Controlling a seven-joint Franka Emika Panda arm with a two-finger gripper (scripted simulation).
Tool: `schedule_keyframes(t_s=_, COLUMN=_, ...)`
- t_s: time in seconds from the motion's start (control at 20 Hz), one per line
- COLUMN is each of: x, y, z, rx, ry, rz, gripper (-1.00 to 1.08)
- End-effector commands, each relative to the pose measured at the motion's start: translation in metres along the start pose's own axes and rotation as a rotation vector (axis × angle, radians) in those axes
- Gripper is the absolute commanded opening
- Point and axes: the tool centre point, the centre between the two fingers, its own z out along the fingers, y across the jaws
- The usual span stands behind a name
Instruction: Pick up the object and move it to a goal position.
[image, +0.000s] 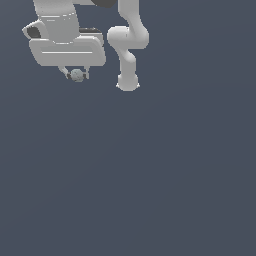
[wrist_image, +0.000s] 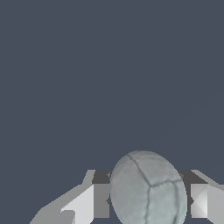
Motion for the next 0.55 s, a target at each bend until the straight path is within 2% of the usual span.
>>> schedule_keyframes(t_s=0.0, x=-0.002, y=0.009, z=-0.015, rx=0.000, ry=-0.001, rz=-0.001, gripper=-1.00)
schedule_keyframes(t_s=0.5, x=-0.005, y=0.025, z=-0.039, rx=-0.001, ry=-0.001, rz=-0.001, gripper=-1.00)
